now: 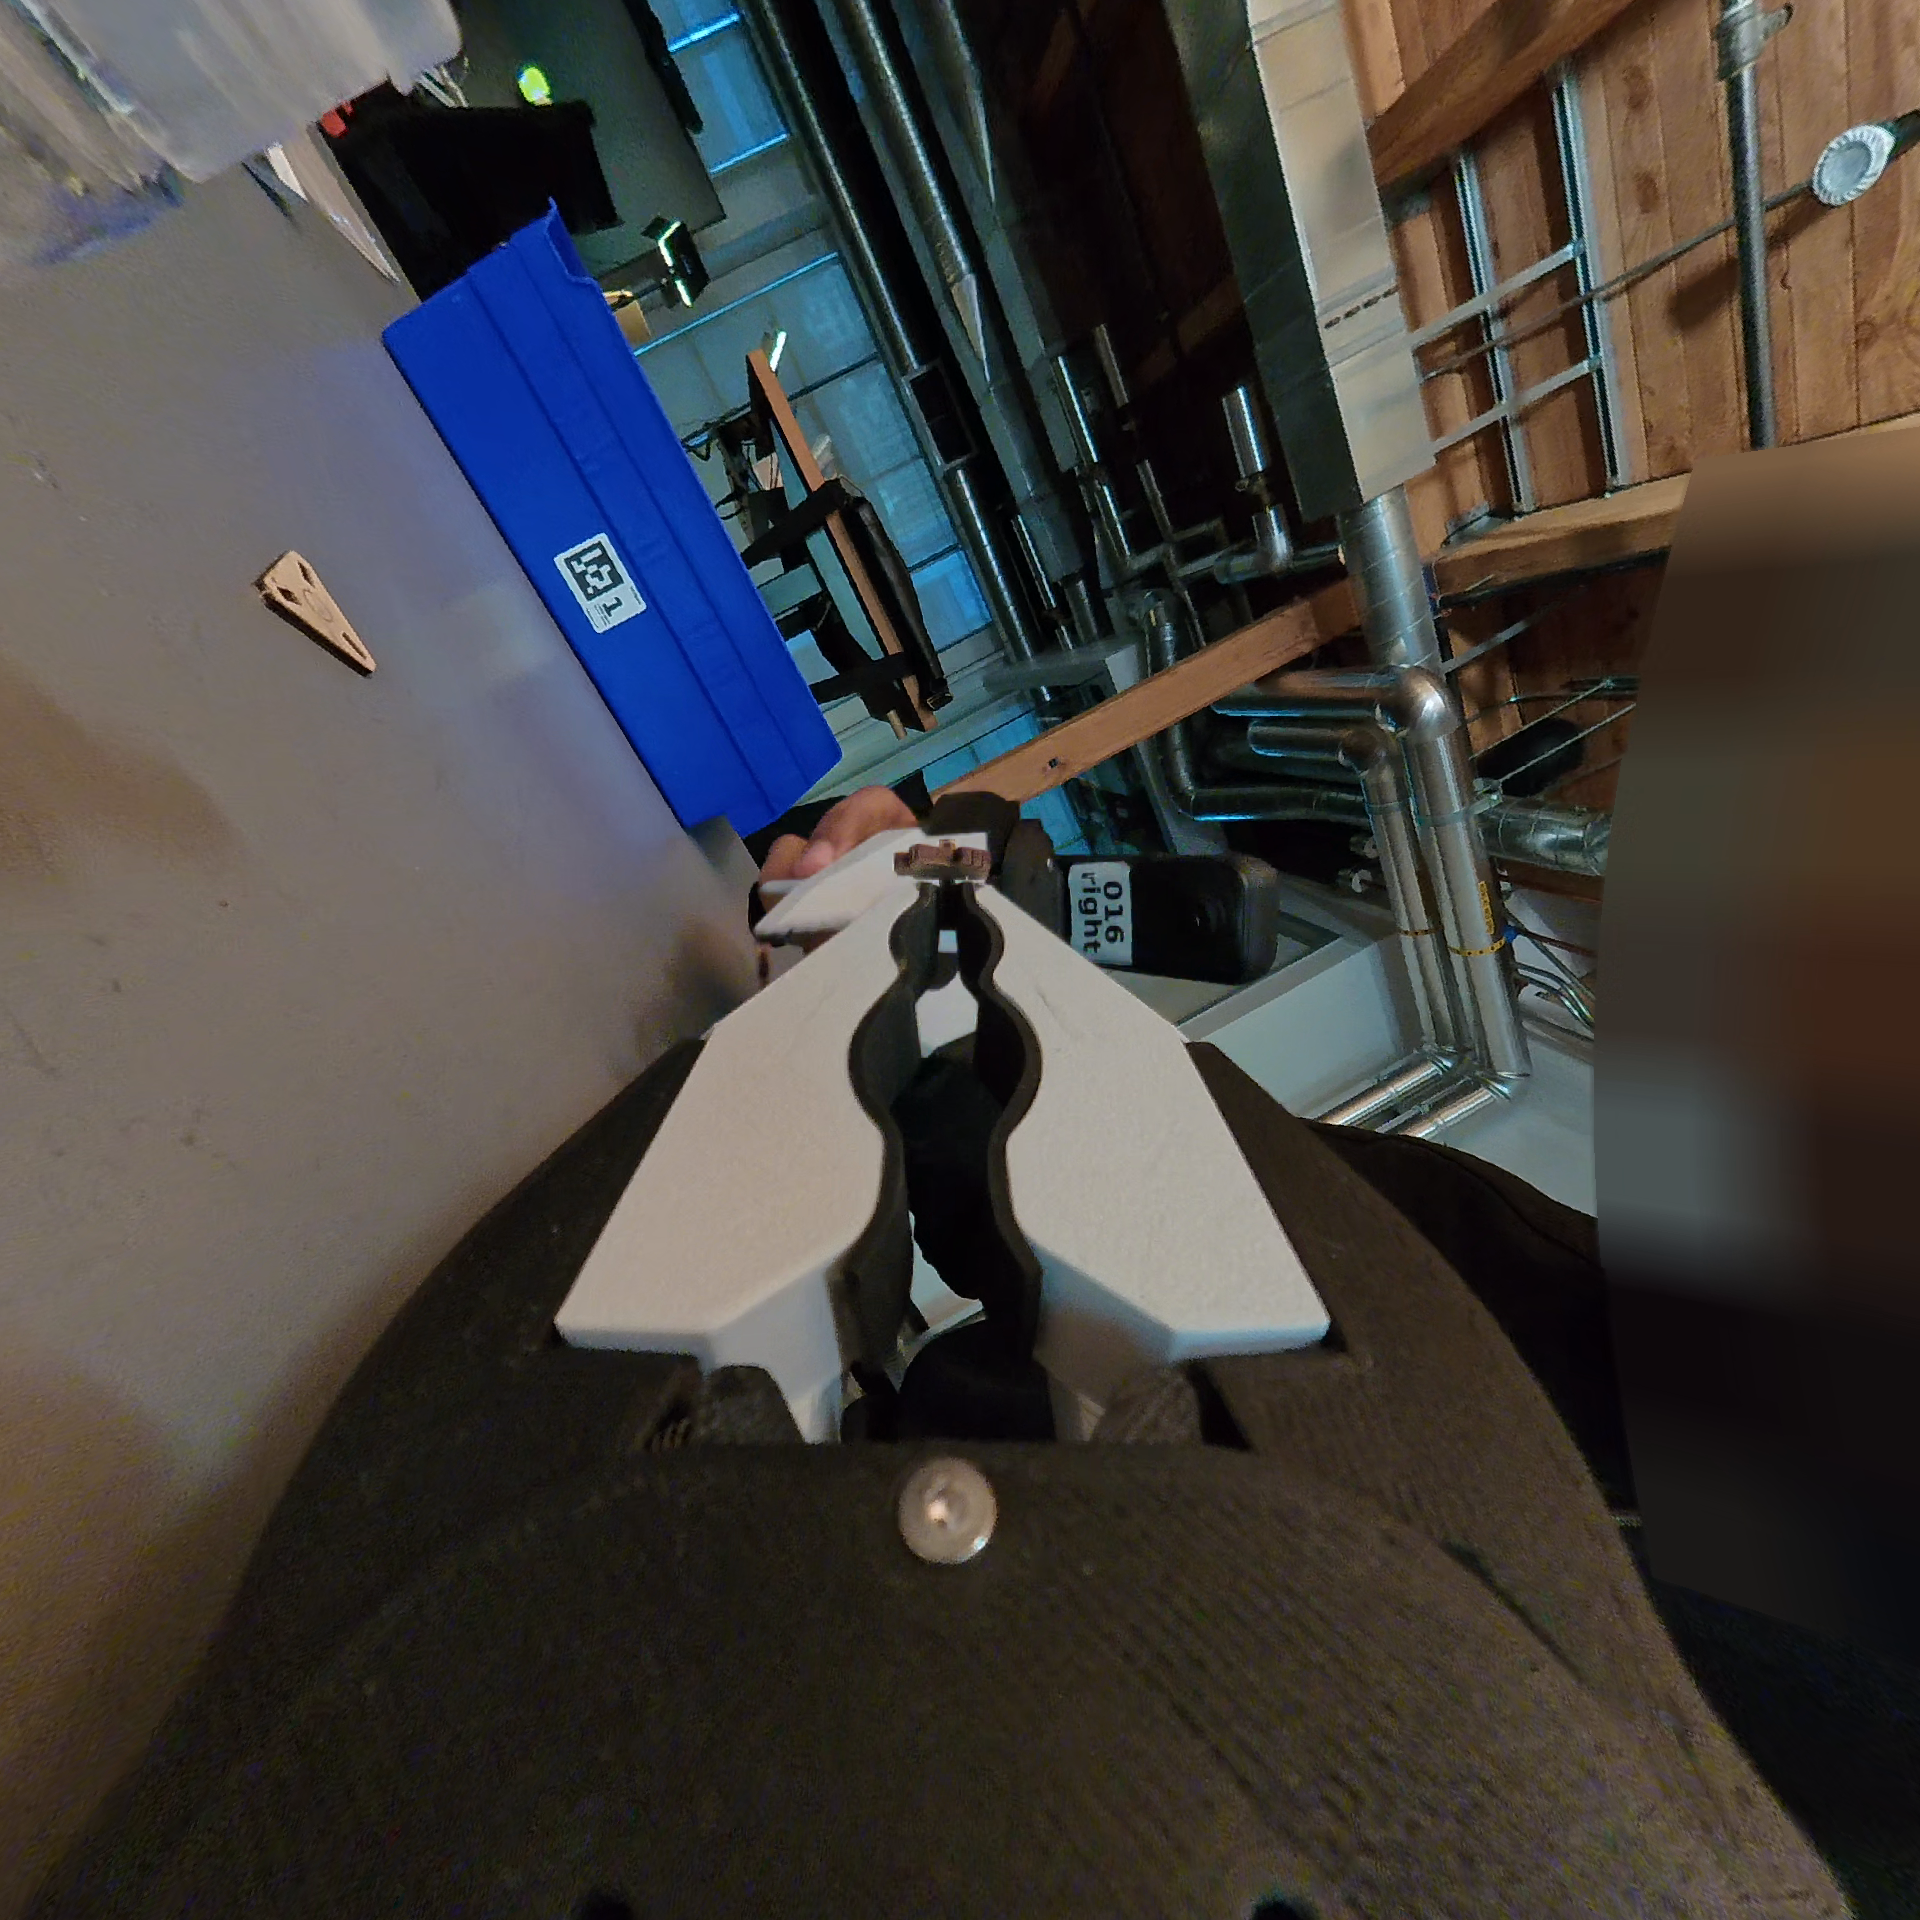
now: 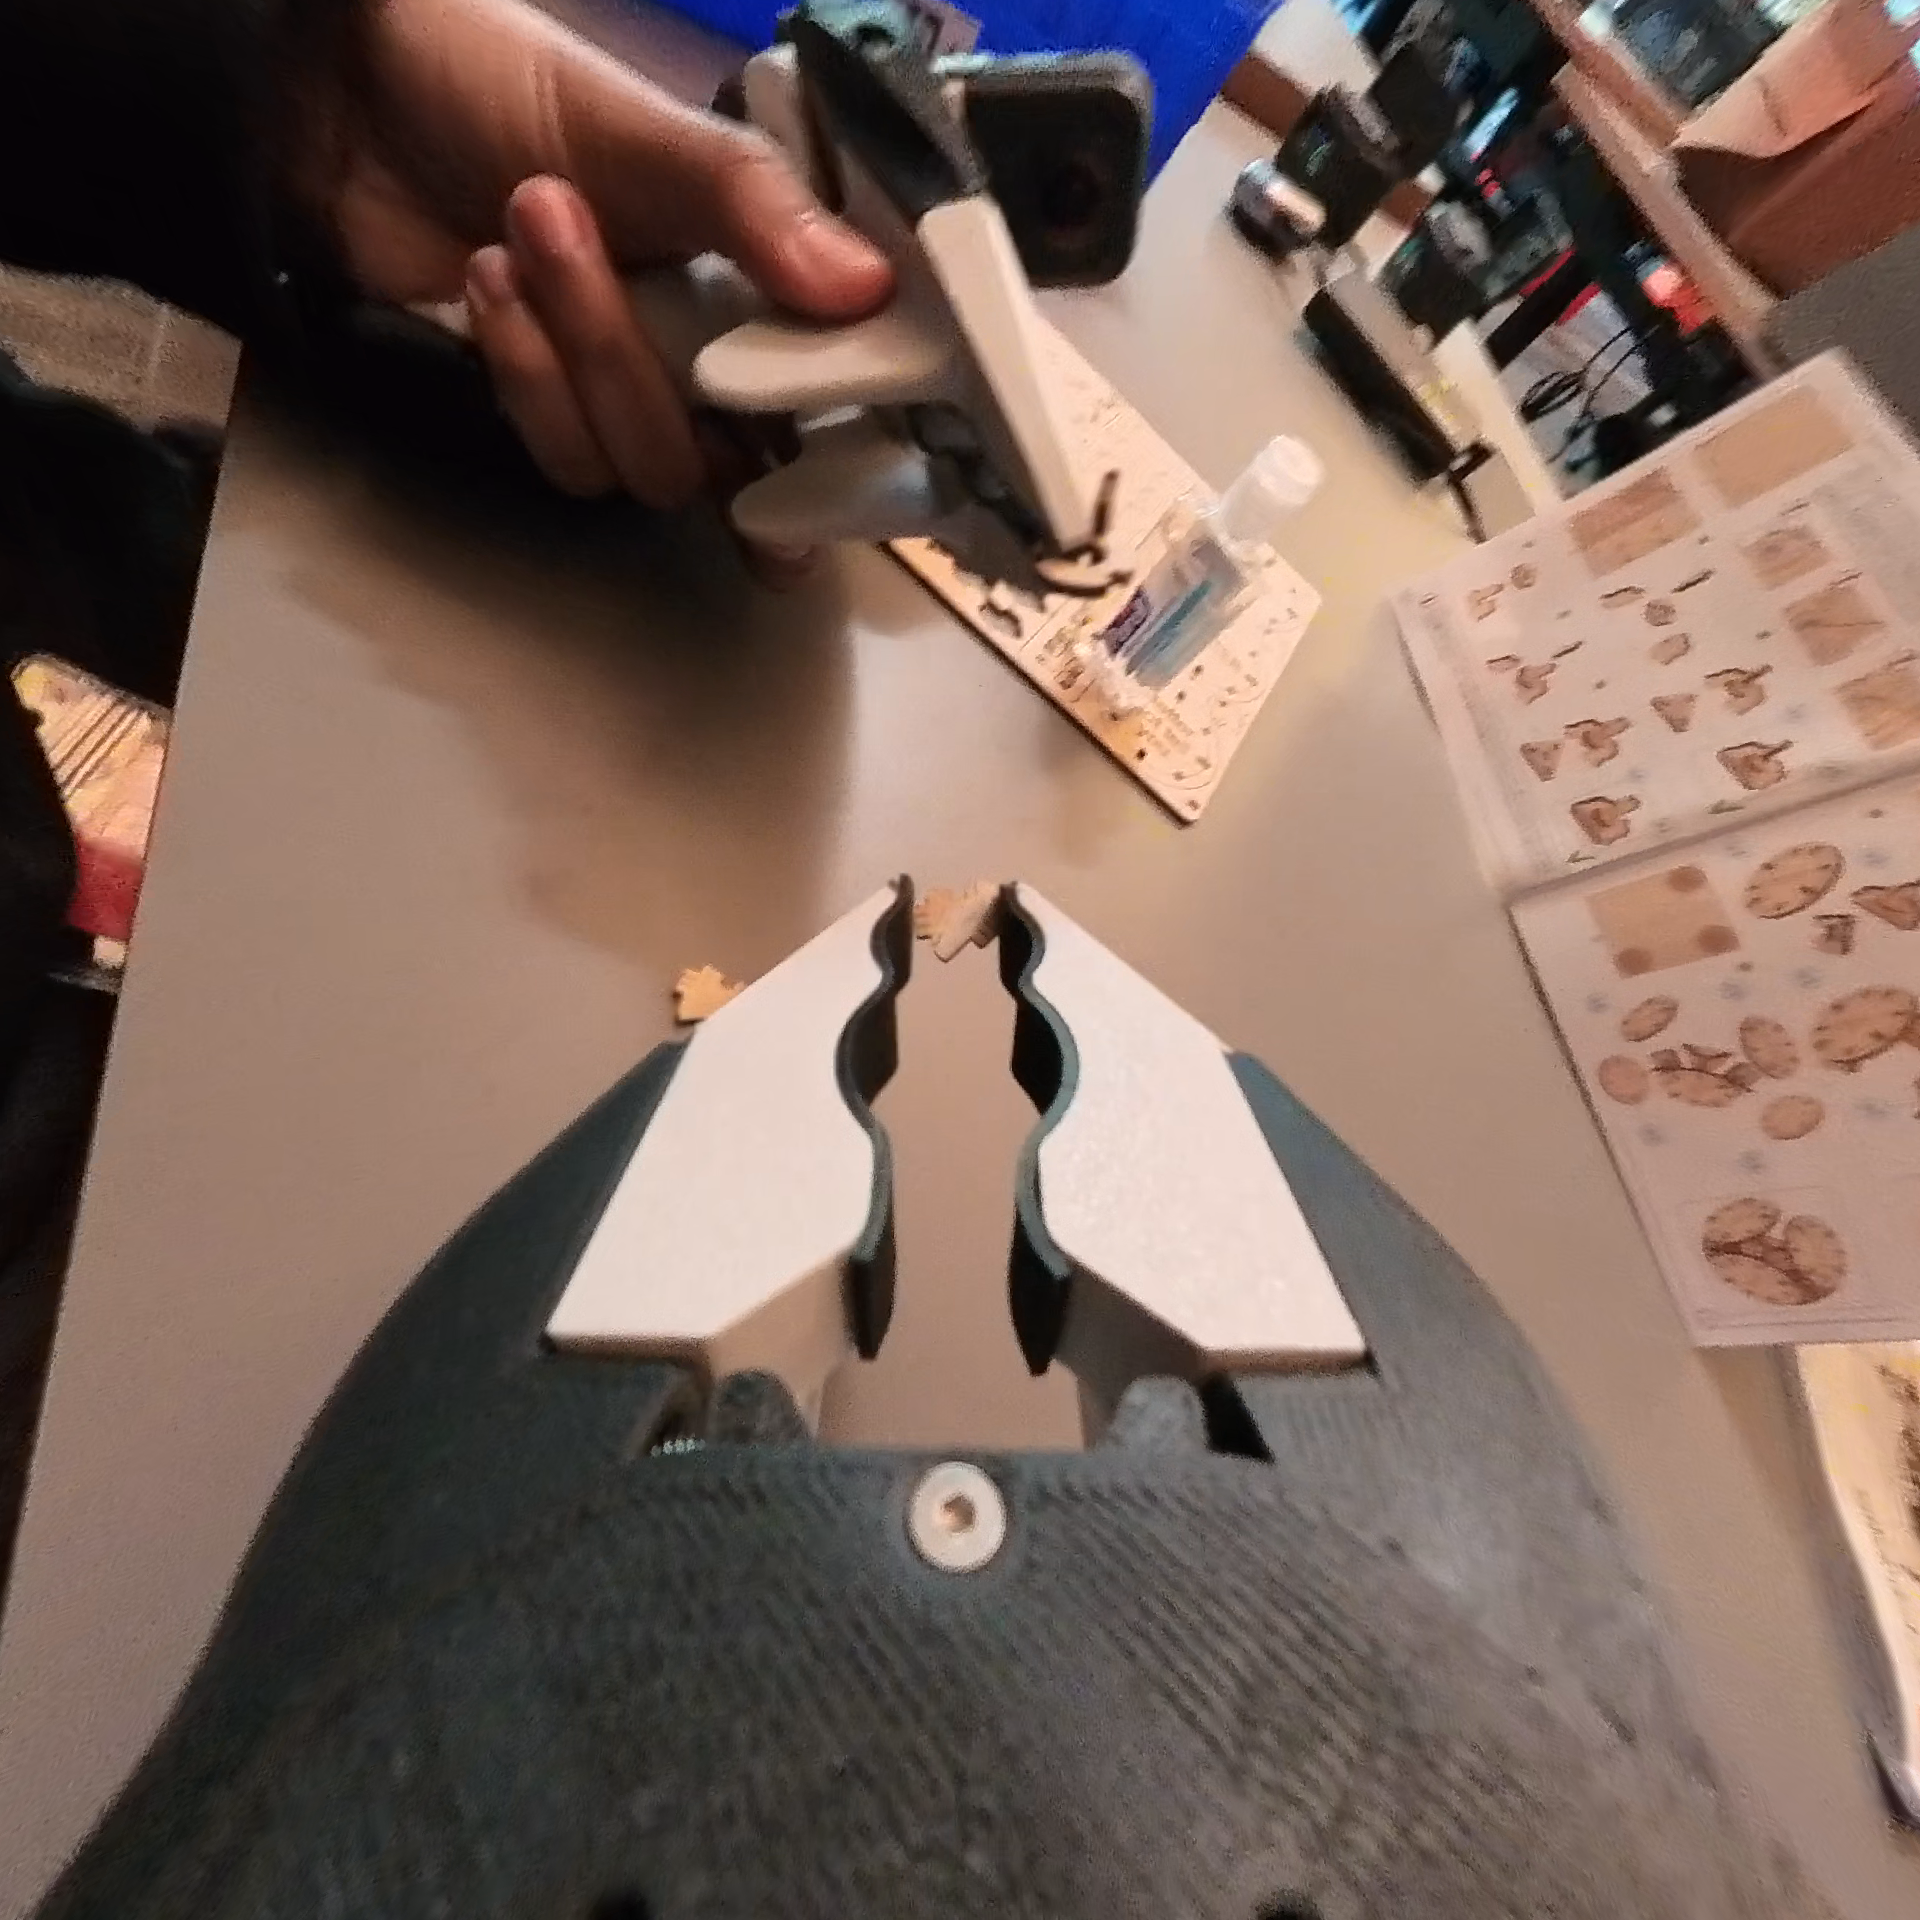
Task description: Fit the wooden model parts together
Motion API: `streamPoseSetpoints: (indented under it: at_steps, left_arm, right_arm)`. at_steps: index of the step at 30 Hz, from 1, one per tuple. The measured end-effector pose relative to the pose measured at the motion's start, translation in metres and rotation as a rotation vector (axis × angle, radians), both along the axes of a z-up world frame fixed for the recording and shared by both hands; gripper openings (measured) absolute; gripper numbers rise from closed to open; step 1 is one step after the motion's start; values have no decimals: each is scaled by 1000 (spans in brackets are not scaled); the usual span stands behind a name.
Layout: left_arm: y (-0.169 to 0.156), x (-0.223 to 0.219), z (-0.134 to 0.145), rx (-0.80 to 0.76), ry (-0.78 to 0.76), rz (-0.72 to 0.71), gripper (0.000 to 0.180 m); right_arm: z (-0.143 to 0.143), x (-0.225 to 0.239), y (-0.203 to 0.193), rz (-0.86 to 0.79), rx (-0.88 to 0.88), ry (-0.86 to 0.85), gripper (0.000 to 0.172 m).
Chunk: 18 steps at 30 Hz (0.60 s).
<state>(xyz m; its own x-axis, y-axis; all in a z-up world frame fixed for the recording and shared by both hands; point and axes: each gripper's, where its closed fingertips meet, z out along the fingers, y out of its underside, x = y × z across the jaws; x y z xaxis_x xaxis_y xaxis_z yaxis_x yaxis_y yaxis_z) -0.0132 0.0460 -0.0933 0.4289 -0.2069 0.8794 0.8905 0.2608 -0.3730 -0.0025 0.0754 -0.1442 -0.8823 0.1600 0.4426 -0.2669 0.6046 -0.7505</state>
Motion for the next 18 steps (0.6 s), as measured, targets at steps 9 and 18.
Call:
streamPoseSetpoints:
  at_steps: [9, 18]
  left_arm:
    - [-2, 0, 4, 25, 29, 21, 0]
    - [-82, -26, 49, 198, 250, 453, 0]
  right_arm:
    - [-38, -4, -10, -27, 67, -194, 31]
    - [19, -93, -65, -22, -265, -282, 62]
